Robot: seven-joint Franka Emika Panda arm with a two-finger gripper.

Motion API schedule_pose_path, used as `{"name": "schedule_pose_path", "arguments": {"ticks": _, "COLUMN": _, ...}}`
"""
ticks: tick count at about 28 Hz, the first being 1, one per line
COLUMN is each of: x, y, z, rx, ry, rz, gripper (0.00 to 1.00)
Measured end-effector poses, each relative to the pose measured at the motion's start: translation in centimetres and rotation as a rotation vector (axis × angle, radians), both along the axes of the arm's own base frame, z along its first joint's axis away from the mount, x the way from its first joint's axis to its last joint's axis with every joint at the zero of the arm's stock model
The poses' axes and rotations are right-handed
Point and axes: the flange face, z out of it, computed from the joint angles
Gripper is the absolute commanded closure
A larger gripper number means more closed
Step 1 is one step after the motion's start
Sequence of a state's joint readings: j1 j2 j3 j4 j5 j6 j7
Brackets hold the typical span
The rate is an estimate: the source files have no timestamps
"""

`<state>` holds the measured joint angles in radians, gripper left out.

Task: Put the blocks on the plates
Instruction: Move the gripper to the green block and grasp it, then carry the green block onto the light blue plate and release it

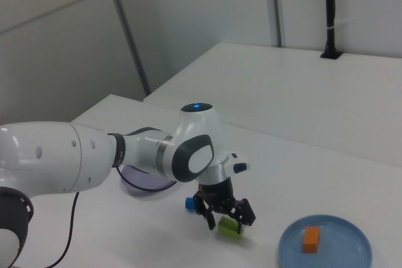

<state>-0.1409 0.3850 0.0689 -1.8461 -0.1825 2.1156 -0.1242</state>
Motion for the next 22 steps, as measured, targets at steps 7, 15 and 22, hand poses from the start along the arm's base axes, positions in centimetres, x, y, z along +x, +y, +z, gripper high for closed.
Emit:
{"name": "schedule_pose_path", "arguments": {"ticks": 7, "x": 0.1, "y": -0.6, "z": 0.2, "rx": -0.001, "ry": -0.004, "rz": 0.002, "gripper": 0.05}}
{"name": "schedule_pose_path", "arguments": {"ticks": 15, "x": 0.0, "y": -1.4, "z": 0.2, "rx": -0.001, "ry": -0.003, "rz": -0.01, "gripper": 0.11}}
{"name": "schedule_pose_path", "arguments": {"ticks": 22, "x": 0.0, "y": -1.6, "z": 0.1, "rx": -0.001, "ry": -0.002, "rz": -0.014, "gripper": 0.31}}
